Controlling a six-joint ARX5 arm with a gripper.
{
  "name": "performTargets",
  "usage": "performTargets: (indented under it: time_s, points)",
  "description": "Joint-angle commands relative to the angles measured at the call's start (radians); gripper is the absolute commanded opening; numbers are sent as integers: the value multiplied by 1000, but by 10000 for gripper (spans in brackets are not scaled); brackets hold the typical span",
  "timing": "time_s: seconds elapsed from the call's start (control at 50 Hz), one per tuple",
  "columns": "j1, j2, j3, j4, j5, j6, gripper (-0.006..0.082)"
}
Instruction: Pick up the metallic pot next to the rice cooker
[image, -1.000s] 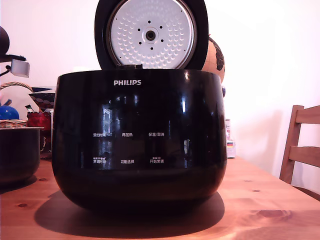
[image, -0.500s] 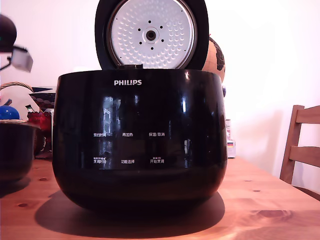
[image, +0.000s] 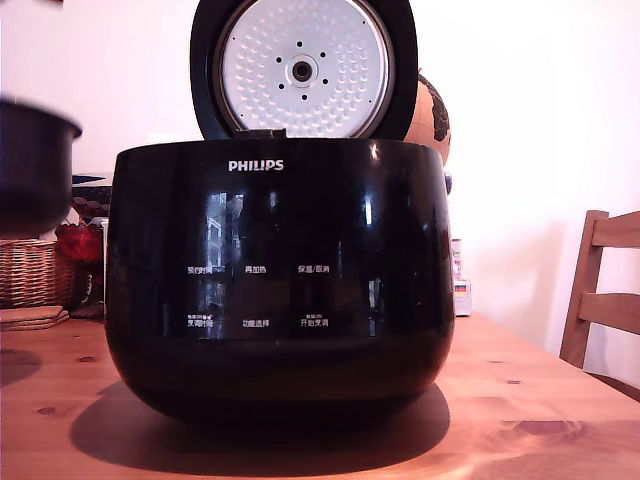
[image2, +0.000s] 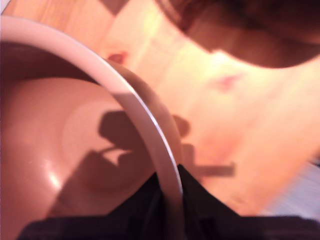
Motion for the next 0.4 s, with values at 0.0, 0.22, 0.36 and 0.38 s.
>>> performTargets:
  time_s: [0.0, 0.22, 0.36, 0.38]
  points:
    - [-22, -27, 37, 22, -12, -24, -21]
    - [-97, -47, 61, 18, -47, -87, -21]
    - [-116, -61, 61, 18, -59, -114, -21]
    - [-117, -64, 61, 18, -61, -114, -21]
